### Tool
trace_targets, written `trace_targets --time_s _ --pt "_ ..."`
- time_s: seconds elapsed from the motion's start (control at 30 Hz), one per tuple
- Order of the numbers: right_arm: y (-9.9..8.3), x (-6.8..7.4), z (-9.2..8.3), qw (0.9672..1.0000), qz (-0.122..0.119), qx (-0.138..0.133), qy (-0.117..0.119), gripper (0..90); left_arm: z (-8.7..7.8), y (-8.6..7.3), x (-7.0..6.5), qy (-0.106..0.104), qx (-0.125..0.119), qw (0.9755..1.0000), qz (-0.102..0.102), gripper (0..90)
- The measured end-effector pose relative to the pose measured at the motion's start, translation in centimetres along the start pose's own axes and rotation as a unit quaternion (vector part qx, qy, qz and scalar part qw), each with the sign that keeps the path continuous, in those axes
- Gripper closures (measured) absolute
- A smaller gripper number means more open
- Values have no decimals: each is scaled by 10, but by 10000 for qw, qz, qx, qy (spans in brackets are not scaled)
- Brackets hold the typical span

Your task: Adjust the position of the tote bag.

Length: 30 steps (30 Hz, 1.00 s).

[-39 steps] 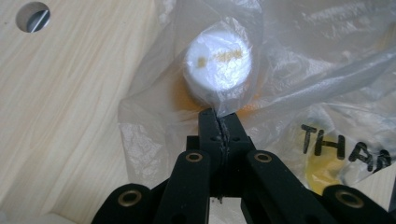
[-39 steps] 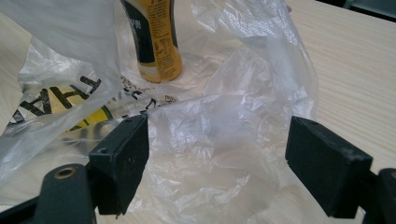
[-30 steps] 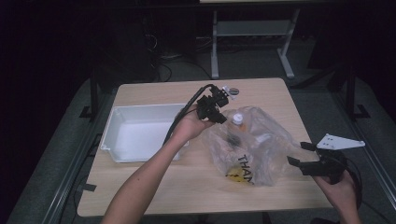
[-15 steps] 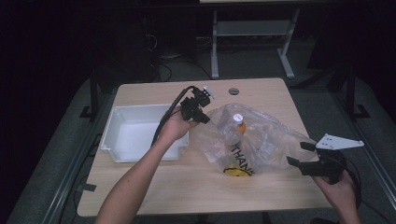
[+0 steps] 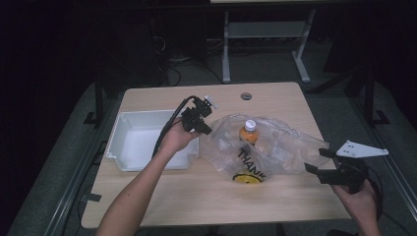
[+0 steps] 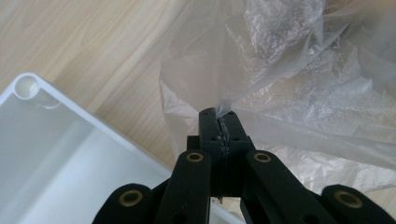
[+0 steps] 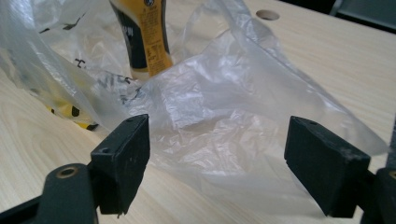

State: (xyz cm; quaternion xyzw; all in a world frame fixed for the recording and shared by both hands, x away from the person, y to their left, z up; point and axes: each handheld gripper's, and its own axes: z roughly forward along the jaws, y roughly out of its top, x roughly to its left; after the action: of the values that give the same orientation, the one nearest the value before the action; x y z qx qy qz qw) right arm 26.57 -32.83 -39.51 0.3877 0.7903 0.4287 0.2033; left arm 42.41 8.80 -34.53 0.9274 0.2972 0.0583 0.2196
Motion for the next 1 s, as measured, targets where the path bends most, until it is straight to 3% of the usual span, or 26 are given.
trace_targets --time_s 0.3,0.43,0.83,1.0 --pt "-2 -10 -6 9994 177 26 -299 230 1 -6 3 23 37 10000 -30 900" --pt "5 -8 -6 9993 118 35 -356 235 2 -6 3 -18 52 10000 -36 900" --pt "52 8 17 9988 -478 140 -21 296 5 -6 2 0 155 9999 33 900" --pt "64 -1 31 9988 -404 279 9 307 8 -7 4 -80 175 9998 22 900"
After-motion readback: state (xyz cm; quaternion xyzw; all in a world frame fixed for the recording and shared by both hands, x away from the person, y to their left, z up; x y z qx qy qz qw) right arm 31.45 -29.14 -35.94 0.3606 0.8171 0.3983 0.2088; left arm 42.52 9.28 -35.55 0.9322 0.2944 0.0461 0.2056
